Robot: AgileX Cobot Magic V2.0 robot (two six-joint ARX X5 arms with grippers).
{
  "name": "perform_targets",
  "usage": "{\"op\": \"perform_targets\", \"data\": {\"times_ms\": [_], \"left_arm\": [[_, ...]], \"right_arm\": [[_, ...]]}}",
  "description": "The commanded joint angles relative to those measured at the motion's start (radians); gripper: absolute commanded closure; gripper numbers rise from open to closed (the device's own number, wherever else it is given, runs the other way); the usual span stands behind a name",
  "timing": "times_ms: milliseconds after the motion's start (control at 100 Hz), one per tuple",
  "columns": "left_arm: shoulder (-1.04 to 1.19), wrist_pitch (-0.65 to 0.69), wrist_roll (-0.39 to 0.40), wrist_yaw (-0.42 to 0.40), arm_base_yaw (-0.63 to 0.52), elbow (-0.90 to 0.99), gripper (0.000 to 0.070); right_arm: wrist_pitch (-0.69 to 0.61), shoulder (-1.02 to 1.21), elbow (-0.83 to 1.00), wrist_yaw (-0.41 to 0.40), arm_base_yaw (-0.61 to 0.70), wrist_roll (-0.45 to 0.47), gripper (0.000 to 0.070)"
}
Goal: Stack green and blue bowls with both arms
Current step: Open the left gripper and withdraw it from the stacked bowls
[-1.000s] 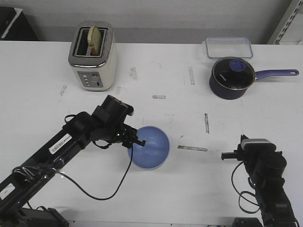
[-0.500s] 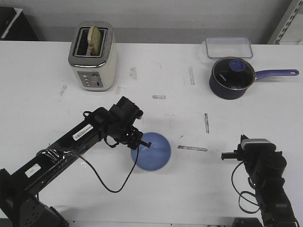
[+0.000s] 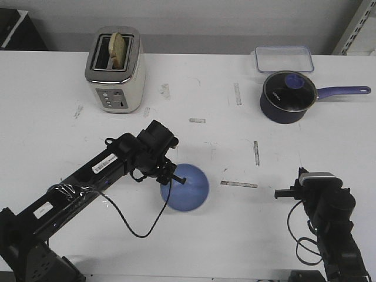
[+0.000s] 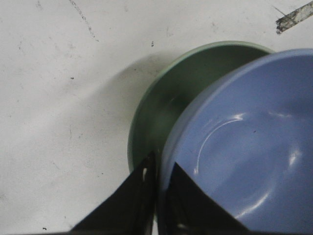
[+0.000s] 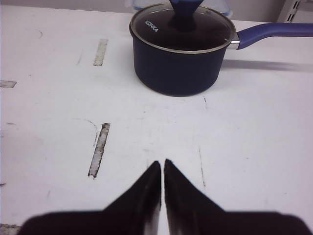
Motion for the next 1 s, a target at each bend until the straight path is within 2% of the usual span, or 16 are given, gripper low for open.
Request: {"op": "perform_targets", "data": {"times_ms": [0,110,310,350,440,560,600,640,700,870,990], "left_arm": [[0.018,0.004,0.012,0.005,-0.009,0.018,0.0583],[0.018,0.008,0.012,0.005,-0.013,0.018,0.0419],[0.018,0.030,0.012,0.005,-0.013,0.021,0.0066],[0.018,0.030,0.012,0.005,-0.013,0.023,0.0038],[0.018,0.028,0.012,0.004,-0.013,0.036,0.0039],[0.018,0.016,0.012,0.001,-0.008,0.077,0.0057],[0.018,0.005,0.012,-0.001,-0.003,0.098,0.0083],[0.018,-0.010,0.012,-0.006,0.003,0.122,0.0150],[0.018,-0.037,0.012,-0.031,0.014,0.163,0.0286],[0.018,-0.140,0.043,-0.135,0.063,0.290,0.0700],[-0.002,-0.160,0.073,-0.178,0.111,0.329,0.0698]], "right_arm": [[0.009,0.006,0.010,-0.003,0.000,0.000,0.0700],[0.009,0.006,0.010,-0.003,0.000,0.000,0.0700],[0.009,0.006,0.010,-0.003,0.000,-0.001,0.0700],[0.009,0.006,0.010,-0.003,0.000,0.000,0.0700],[0.010,0.006,0.010,-0.003,0.000,-0.001,0.0700],[0.010,0.006,0.010,-0.003,0.000,-0.001,0.0700],[0.010,0.006,0.010,-0.003,0.000,-0.001,0.0700],[0.010,0.006,0.010,-0.003,0.000,-0.001,0.0700],[0.010,0.006,0.010,-0.003,0.000,-0.001,0.0700],[0.010,0.006,0.010,-0.003,0.000,-0.001,0.0700],[0.010,0.006,0.010,-0.003,0.000,-0.001,0.0700]]}}
